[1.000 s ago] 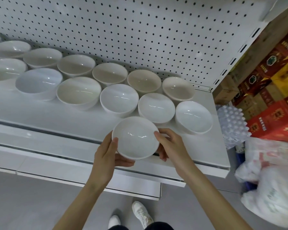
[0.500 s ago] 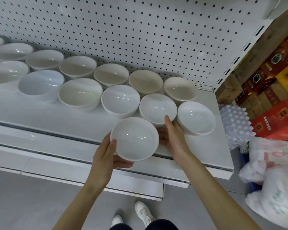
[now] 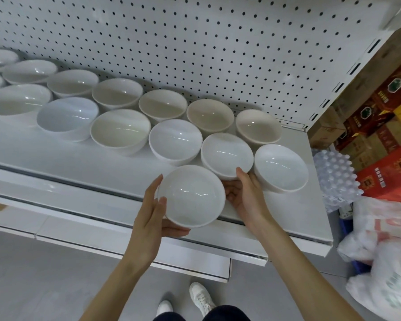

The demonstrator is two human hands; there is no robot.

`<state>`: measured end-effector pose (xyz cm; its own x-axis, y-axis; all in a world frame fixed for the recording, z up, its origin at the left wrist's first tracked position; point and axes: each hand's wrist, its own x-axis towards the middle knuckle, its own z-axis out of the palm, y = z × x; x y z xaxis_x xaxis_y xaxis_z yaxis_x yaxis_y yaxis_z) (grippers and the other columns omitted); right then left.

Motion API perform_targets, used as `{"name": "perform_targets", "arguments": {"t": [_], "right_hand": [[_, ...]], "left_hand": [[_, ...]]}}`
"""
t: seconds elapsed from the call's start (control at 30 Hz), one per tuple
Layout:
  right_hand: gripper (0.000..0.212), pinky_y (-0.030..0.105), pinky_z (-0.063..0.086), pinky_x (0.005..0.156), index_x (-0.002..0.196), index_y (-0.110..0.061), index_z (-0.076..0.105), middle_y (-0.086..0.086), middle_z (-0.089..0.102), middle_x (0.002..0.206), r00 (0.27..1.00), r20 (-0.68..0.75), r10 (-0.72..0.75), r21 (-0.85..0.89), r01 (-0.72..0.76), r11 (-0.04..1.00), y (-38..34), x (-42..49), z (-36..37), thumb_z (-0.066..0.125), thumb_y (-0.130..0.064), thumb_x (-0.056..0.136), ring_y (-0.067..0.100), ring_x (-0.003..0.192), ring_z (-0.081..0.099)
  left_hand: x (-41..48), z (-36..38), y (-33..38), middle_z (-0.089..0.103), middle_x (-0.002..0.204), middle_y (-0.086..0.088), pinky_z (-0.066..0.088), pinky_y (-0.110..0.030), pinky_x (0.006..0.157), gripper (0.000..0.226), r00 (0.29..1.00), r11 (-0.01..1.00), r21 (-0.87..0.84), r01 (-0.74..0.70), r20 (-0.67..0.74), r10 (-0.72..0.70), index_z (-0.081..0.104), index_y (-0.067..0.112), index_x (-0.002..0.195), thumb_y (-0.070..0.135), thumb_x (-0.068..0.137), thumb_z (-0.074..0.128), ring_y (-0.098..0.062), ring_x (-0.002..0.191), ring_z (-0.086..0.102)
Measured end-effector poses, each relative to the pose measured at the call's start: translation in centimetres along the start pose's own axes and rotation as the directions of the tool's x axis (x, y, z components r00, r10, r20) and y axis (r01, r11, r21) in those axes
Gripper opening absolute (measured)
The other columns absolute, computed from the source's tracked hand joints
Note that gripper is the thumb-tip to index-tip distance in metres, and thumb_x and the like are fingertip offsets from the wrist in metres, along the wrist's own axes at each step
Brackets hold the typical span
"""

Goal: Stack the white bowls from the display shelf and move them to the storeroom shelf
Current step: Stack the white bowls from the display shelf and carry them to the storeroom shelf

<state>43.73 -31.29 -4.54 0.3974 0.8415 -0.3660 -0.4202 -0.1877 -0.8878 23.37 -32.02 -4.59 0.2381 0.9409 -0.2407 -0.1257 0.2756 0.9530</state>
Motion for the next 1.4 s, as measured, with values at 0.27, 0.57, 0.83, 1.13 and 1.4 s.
{"name": "perform_targets", "arguments": {"t": [0.27,0.57,0.83,1.13,1.4], "right_hand": [[0.026,0.020,0.040,0.044,0.119,-0.006,0.048,0.008,0.061,0.063,0.997,0.068,-0.039,0.049,0.036,0.998,-1.1,-0.4,0.7,0.040,-0.023,0.100,0.012,0.046,0.046],[0.015,0.021,0.032,0.046,0.101,-0.014,0.047,0.002,0.052,0.059,0.992,0.101,-0.079,-0.143,0.093,0.985,-3.8,-1.8,-1.1,0.037,-0.025,0.101,0.014,0.054,0.041],[0.025,0.023,0.025,0.048,0.097,-0.009,0.053,0.006,0.049,0.056,0.981,0.178,-0.072,-0.397,0.138,0.907,-4.7,-3.1,-2.5,0.035,-0.026,0.102,0.013,0.048,0.032],[0.037,0.018,0.030,0.046,0.129,-0.043,0.042,0.001,0.050,0.066,0.962,0.266,-0.067,-0.549,0.208,0.810,-4.8,-2.4,-2.3,0.039,-0.020,0.100,0.007,0.054,0.046],[0.034,0.019,0.025,0.044,0.125,-0.042,0.052,0.008,0.045,0.066,0.955,0.296,-0.002,-0.534,0.168,0.829,-5.6,-1.7,-2.1,0.042,-0.020,0.100,0.008,0.051,0.040]], "left_hand": [[-0.1,0.3,-0.2,0.055,0.125,0.009,0.060,-0.031,0.056,0.038,1.000,1.000,-0.017,-0.016,-0.010,0.015,0.041,0.036,0.138,0.022,0.103,0.037,-0.035,0.075,0.073],[0.4,1.6,-0.4,0.057,0.126,0.002,0.060,-0.031,0.062,0.042,0.999,0.999,-0.024,-0.037,0.036,0.038,0.036,0.036,0.143,0.029,0.101,0.036,-0.030,0.081,0.074],[1.6,3.9,-0.5,0.055,0.132,0.011,0.059,-0.028,0.072,0.054,0.988,0.997,-0.017,-0.075,0.132,0.077,0.029,0.049,0.142,0.056,0.090,0.037,-0.027,0.095,0.072],[2.5,5.1,-1.1,0.040,0.147,0.013,0.059,-0.030,0.076,0.072,0.972,0.986,0.037,-0.162,0.177,0.153,0.008,0.052,0.149,0.064,0.085,0.039,-0.023,0.112,0.064],[2.6,5.0,-1.8,0.043,0.143,0.009,0.059,-0.029,0.075,0.073,0.962,0.976,0.047,-0.212,0.184,0.200,0.019,0.045,0.150,0.064,0.082,0.039,-0.022,0.113,0.062]]}}
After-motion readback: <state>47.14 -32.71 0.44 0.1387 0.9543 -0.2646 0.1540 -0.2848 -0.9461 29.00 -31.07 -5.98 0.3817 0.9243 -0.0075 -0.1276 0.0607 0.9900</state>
